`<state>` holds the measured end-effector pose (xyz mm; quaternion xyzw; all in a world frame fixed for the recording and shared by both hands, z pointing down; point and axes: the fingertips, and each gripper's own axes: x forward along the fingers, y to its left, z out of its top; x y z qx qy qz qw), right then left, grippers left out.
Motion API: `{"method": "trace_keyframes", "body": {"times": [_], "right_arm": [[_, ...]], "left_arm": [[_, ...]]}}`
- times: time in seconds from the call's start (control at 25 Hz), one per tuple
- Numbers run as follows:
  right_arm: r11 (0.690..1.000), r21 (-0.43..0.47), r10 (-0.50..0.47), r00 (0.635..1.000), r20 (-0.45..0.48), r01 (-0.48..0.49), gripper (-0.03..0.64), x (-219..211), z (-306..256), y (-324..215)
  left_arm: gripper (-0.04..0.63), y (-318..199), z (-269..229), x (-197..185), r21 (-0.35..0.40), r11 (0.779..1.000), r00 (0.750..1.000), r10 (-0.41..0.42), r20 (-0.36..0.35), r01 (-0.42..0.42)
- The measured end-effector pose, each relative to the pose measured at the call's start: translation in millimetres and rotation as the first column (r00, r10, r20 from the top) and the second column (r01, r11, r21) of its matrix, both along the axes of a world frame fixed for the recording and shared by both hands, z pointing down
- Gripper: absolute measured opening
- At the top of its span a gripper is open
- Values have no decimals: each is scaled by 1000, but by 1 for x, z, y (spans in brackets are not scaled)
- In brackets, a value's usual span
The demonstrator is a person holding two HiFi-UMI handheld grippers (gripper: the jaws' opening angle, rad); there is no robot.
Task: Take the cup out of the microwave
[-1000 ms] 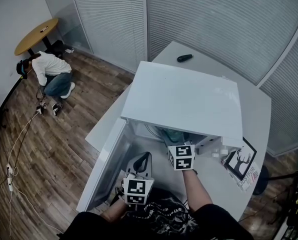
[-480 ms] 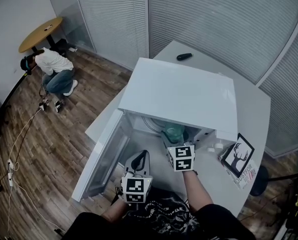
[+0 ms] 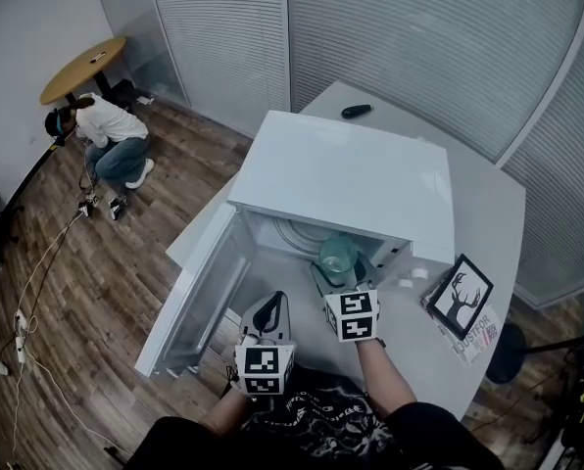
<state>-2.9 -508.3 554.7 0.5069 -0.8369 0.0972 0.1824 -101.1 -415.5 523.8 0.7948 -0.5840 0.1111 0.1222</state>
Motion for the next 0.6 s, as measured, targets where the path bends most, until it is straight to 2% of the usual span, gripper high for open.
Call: {"method": "trace_keyframes", "body": {"times": [0.6], "right_arm": [[1000,13,-20,1000,13,20,360,21,-11,56]], "left_arm": [[3,27,-3,8,7,999,999,-47,-3,47]]}}
